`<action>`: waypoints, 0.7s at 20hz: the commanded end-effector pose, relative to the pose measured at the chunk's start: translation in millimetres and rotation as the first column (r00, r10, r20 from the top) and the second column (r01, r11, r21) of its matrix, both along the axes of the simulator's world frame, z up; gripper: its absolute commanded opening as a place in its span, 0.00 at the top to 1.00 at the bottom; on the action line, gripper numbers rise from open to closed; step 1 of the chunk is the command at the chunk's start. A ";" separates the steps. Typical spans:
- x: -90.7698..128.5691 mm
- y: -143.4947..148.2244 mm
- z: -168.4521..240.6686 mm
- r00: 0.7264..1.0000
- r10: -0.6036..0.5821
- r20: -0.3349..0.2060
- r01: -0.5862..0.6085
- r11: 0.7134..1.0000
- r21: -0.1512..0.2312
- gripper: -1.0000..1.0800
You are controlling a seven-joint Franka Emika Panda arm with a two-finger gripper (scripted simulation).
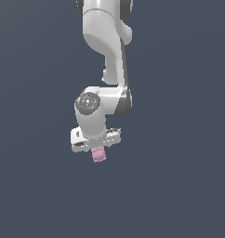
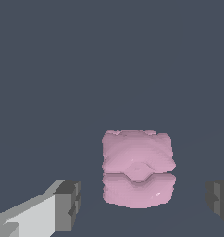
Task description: Pick up the object and move it to a goal position.
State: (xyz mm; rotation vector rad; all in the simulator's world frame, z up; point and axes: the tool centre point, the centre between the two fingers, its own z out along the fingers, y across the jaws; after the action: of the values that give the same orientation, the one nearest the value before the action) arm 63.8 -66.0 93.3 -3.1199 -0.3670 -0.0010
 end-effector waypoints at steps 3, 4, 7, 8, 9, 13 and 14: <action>0.7 -1.9 -2.2 1.000 0.004 -0.001 -0.004 1.000 0.000 0.04; 0.7 -1.9 -2.6 1.000 0.004 -0.001 -0.004 1.000 0.000 0.04; 0.7 -1.9 -8.5 1.000 0.005 -0.001 -0.005 1.000 0.000 0.04; 0.6 -2.1 -12.0 1.000 0.005 -0.001 -0.005 1.000 0.000 0.04; 0.6 -2.0 -16.2 1.000 0.005 -0.001 -0.005 1.000 0.000 0.04; 0.0 -2.1 -38.5 1.000 0.007 -0.001 -0.007 1.000 0.000 0.04; -0.1 -2.3 -43.2 1.000 0.007 -0.001 -0.007 1.000 0.000 0.04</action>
State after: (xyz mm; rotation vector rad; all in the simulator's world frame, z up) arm 64.1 -68.1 58.1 -3.1189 -0.3769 0.0001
